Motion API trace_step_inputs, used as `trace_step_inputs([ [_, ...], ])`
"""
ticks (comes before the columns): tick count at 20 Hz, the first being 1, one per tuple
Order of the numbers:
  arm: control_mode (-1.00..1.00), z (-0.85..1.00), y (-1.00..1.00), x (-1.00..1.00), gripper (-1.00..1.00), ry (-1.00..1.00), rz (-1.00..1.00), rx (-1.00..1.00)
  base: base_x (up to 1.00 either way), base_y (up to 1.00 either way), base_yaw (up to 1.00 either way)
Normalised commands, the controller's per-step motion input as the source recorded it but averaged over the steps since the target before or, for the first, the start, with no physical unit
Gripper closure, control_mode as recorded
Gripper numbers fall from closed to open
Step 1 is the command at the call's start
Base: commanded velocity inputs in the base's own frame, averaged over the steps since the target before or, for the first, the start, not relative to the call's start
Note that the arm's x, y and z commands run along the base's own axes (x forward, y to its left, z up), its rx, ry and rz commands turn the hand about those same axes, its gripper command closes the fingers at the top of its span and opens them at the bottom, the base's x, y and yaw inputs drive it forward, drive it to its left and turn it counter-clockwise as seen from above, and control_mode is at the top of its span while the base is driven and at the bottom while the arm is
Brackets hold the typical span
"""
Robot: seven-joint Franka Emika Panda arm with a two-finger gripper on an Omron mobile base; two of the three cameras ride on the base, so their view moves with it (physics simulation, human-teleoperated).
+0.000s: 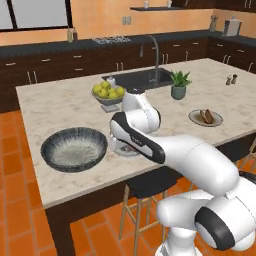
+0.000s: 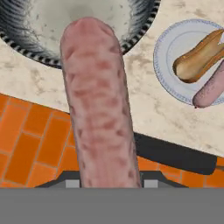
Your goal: Place one bun and one sausage from the bowl on each plate.
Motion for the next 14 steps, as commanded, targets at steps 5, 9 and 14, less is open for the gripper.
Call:
trace_step_inputs([
  [5, 1.00, 0.00, 0.00, 0.00, 1.00, 0.00, 0.00, 0.00, -0.07, -1.00, -0.40],
  [9, 1.00, 0.00, 0.00, 0.00, 1.00, 0.00, 0.00, 0.00, 0.73, -1.00, -0.26],
  [14, 1.00, 0.00, 0.00, 0.00, 1.00, 0.00, 0.00, 0.00, 1.00, -0.61, -0.10],
])
